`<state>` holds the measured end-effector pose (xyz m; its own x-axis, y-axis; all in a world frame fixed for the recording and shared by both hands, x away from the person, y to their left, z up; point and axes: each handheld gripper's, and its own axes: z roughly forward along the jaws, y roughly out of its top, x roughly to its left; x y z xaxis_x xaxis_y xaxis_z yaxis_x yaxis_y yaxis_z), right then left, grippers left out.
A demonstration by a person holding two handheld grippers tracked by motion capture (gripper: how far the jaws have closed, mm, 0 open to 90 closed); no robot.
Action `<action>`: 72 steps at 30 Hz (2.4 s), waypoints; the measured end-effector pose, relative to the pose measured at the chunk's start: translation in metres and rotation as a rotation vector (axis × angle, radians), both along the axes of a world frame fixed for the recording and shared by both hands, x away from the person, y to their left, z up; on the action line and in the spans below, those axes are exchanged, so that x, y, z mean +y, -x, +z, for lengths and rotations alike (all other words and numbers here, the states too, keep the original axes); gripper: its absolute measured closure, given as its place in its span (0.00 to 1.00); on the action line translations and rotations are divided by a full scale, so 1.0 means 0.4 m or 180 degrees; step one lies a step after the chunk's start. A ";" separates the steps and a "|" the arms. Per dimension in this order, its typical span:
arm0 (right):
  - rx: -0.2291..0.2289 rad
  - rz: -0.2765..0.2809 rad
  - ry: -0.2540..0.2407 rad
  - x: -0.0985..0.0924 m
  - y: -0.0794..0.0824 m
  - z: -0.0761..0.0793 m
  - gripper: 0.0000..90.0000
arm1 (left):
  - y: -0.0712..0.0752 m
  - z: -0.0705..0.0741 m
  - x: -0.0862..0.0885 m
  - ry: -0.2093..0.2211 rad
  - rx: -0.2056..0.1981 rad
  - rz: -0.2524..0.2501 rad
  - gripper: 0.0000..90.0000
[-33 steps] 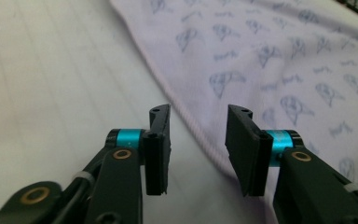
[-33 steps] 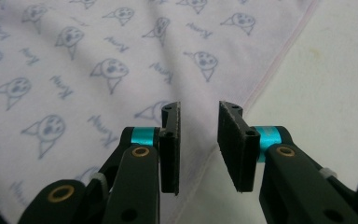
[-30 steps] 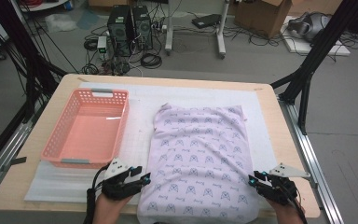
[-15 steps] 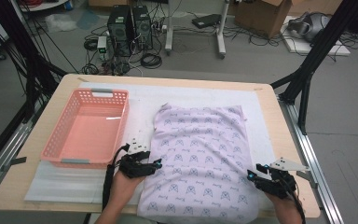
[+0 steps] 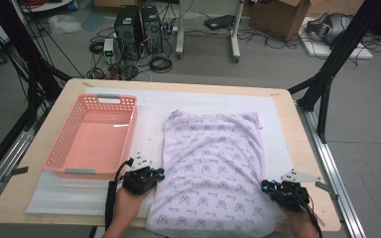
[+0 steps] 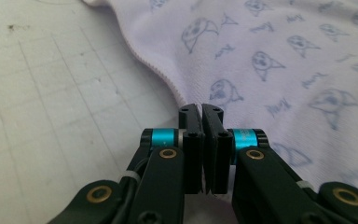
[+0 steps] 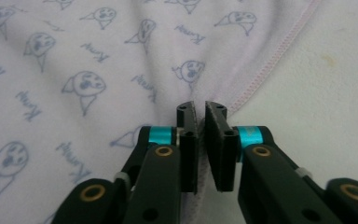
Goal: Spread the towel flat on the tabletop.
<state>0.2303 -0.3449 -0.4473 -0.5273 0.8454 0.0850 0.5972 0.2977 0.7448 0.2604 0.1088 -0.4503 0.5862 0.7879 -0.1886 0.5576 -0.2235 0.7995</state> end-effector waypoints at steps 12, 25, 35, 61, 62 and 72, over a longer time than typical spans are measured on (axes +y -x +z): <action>0.0178 0.0137 0.0128 -0.048 0.091 0.025 0.91 | 0.085 -0.001 0.035 0.0238 -0.0017 -0.0273 0.86; 0.0048 -0.0101 0.0142 -0.011 -0.018 0.011 0.61 | -0.036 -0.001 -0.052 -0.0051 0.0081 -0.0199 0.66; -0.0162 -0.0257 0.0130 -0.015 -0.114 0.003 0.99 | -0.123 0.028 -0.062 -0.0180 -0.0097 0.0228 0.98; -0.0311 -0.0128 -0.0082 -0.031 -0.012 0.032 0.67 | 0.025 -0.005 0.022 0.0200 -0.0080 -0.0001 0.53; -0.0293 -0.0089 -0.0069 -0.030 -0.002 0.028 0.67 | 0.033 -0.006 0.027 0.0229 -0.0070 0.0001 0.53; -0.0079 -0.0038 0.0025 -0.027 0.081 -0.002 0.67 | 0.108 -0.014 0.018 0.0165 0.0065 0.0008 0.61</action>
